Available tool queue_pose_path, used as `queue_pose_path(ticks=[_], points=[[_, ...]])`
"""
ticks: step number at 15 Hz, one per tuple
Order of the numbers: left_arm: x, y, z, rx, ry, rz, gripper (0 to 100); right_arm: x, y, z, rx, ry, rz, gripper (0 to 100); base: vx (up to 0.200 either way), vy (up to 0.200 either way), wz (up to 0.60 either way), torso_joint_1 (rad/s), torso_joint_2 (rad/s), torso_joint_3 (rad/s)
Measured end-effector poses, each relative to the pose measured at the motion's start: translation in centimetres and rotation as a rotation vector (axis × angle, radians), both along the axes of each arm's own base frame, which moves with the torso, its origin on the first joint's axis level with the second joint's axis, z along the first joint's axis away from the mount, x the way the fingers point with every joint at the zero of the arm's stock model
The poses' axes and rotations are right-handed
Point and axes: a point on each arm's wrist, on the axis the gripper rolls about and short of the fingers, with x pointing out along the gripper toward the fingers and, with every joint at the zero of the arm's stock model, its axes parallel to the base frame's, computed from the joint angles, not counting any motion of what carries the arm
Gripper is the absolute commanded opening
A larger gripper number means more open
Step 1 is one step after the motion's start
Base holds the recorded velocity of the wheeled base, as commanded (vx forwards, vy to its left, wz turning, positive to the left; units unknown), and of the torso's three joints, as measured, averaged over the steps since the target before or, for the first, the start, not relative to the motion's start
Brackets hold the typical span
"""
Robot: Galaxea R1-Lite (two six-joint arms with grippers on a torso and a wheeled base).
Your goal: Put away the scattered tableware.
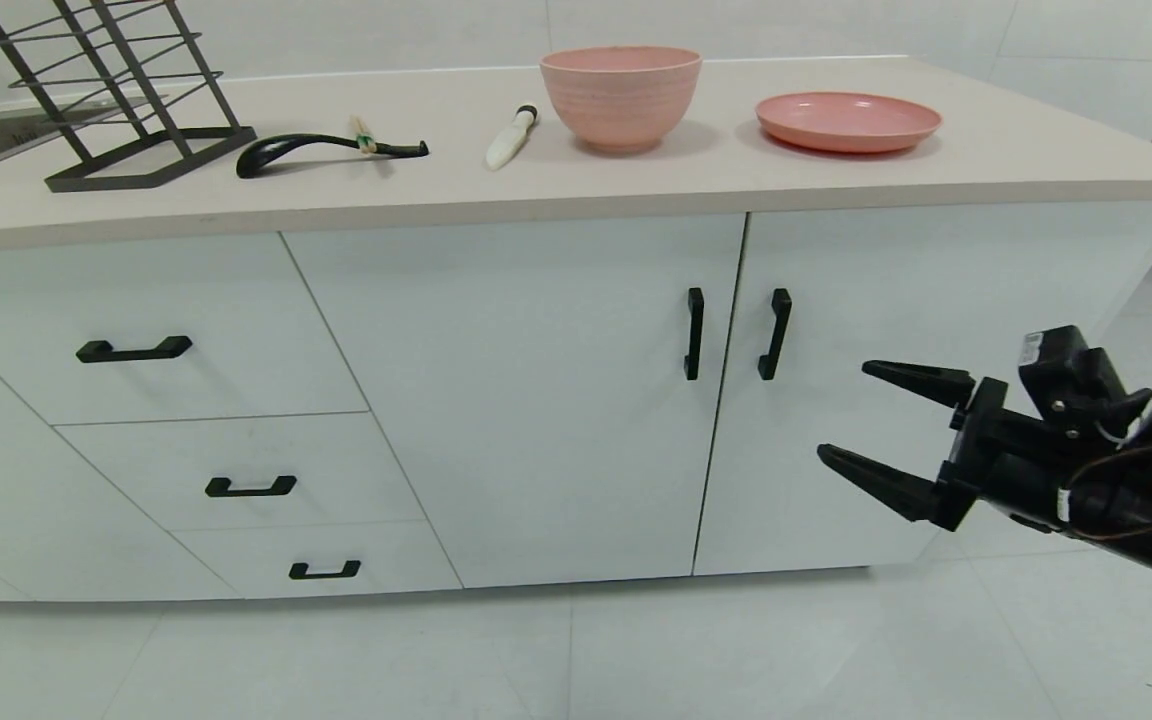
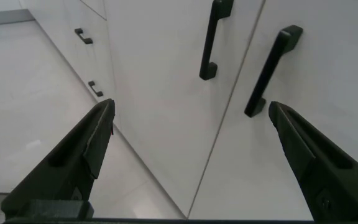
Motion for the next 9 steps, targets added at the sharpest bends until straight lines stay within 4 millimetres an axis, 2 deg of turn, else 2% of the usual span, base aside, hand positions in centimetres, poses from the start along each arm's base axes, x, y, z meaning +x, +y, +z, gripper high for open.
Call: queue_pose_path(ticks=[3, 6, 9], points=[[-0.6, -0.1, 3.4, 0.009, -0.299, -0.061, 100, 2.1, 1.4, -0.4, 0.002, -0.007, 0.03, 100, 0.0, 0.0, 0.0, 0.0, 0.0, 0.0], [-0.7, -0.4, 6.3, 0.04, -0.329, -0.164, 100, 2.4, 1.6, -0.5, 0.002, -0.007, 0.035, 100, 0.0, 0.0, 0.0, 0.0, 0.0, 0.0], [0.7, -0.8, 9.3, 0.14, -0.271, -0.369, 100, 2.1, 1.6, -0.1, 0.008, -0.02, 0.038, 100, 0.0, 0.0, 0.0, 0.0, 0.0, 0.0]])
